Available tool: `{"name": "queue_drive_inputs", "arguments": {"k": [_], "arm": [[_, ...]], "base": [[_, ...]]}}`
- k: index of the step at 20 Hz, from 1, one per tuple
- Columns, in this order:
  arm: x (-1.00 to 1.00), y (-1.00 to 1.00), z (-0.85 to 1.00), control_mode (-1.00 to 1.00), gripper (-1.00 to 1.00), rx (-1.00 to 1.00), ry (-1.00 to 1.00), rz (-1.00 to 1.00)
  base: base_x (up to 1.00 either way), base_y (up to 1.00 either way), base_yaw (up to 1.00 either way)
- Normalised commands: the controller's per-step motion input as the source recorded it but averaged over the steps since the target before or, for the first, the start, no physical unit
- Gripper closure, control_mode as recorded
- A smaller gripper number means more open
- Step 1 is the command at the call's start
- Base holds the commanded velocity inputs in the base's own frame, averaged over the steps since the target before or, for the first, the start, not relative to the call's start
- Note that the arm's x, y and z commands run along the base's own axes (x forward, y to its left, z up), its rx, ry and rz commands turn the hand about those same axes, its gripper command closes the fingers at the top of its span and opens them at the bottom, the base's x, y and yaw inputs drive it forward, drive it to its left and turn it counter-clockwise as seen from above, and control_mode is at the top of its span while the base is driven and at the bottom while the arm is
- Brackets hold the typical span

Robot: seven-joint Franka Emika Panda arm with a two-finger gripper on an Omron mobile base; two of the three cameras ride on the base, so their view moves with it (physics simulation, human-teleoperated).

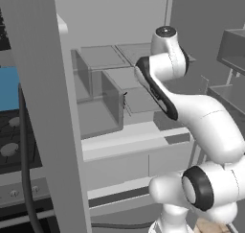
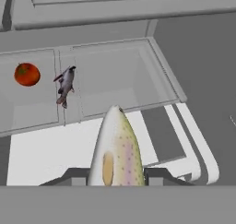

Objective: Place one tomato and one fish in each tupperware on the nearby counter, to pack two identical lunches.

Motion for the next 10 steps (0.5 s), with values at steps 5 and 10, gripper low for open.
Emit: {"name": "queue_drive_inputs", "arguments": {"k": [5,10], "arm": [[-1.0,0.09,-0.36,-1.0,1.0,0.0,0.0,0.01],[-1.0,0.07,-0.34,-1.0,1.0,0.0,0.0,0.03]], "base": [[0.0,0.0,0.0],[0.0,0.0,0.0]]}}
